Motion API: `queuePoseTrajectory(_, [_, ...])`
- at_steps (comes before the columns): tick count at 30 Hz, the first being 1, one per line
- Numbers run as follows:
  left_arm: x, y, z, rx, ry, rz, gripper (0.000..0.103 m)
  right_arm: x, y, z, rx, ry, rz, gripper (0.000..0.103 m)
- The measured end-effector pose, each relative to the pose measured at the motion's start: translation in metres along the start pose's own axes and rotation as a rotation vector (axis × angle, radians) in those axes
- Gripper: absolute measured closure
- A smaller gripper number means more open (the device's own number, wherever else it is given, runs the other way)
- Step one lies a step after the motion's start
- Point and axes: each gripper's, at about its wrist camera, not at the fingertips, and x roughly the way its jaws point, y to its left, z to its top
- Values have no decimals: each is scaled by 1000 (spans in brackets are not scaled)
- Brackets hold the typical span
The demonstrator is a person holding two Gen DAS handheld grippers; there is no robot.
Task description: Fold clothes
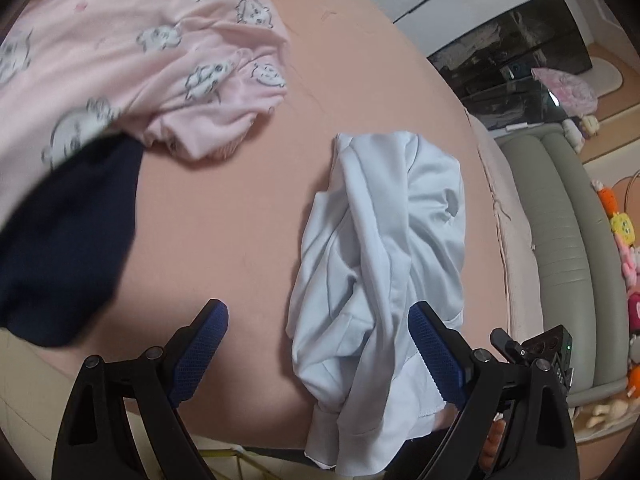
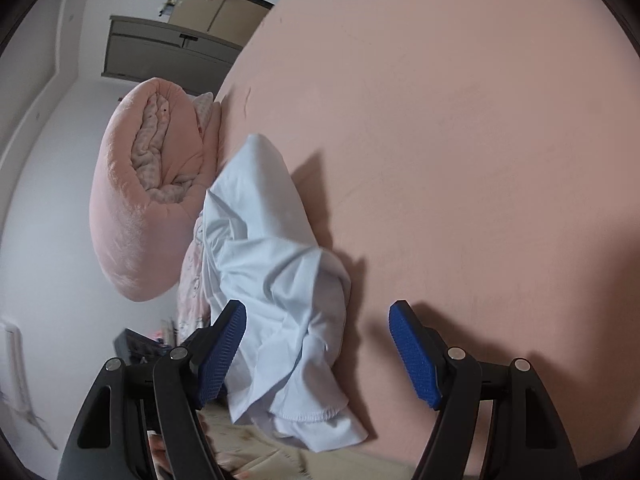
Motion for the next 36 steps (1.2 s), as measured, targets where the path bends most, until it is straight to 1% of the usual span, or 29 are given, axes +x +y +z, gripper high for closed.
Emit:
queuePoseTrajectory(2, [4, 1, -2, -5, 3, -19, 10, 9, -1, -3, 10, 19, 22, 29])
queuePoseTrajectory(5, [9, 0, -1, -1, -3, -26, 10, 23, -1, -6, 22, 56, 50, 29])
queuePoseTrajectory(8, [13, -1, 4, -10, 13, -61, 10, 34, 4, -9, -14, 93, 17, 29])
queuePoseTrajectory(10, [16, 0, 6, -8, 19, -66, 10, 41, 11, -9, -42, 103, 0, 29])
queuePoseTrajectory(12, [17, -1, 9, -1, 25, -76, 10, 45, 12, -8, -41, 108, 12, 29])
queuePoseTrajectory(14, [21, -4, 14, -8, 35, -108, 10, 52, 11, -6, -22, 117, 33, 27])
queuePoseTrajectory(15, [25, -4, 16, -15, 44, -132, 10, 54, 11, -5, -17, 119, 47, 24])
queuePoseTrajectory(17, [32, -5, 20, -24, 61, -152, 9, 58, 10, -2, -10, 121, 73, 22])
queuePoseTrajectory(20, [38, -8, 25, -24, 64, -185, 2, 64, 10, 1, -2, 117, 106, 22])
queuePoseTrajectory(27, [50, -13, 36, -25, 75, -245, 0, 81, 15, 10, 24, 113, 170, 17])
queuePoseTrajectory(30, [55, -14, 40, -20, 85, -251, 0, 93, 24, 17, 24, 107, 188, 15])
queuePoseTrajectory(34, [63, -18, 47, -27, 89, -255, 0, 109, 36, 27, 27, 87, 202, 2])
queuePoseTrajectory(36, [67, -19, 50, -49, 87, -267, 0, 114, 40, 31, 29, 75, 209, 0])
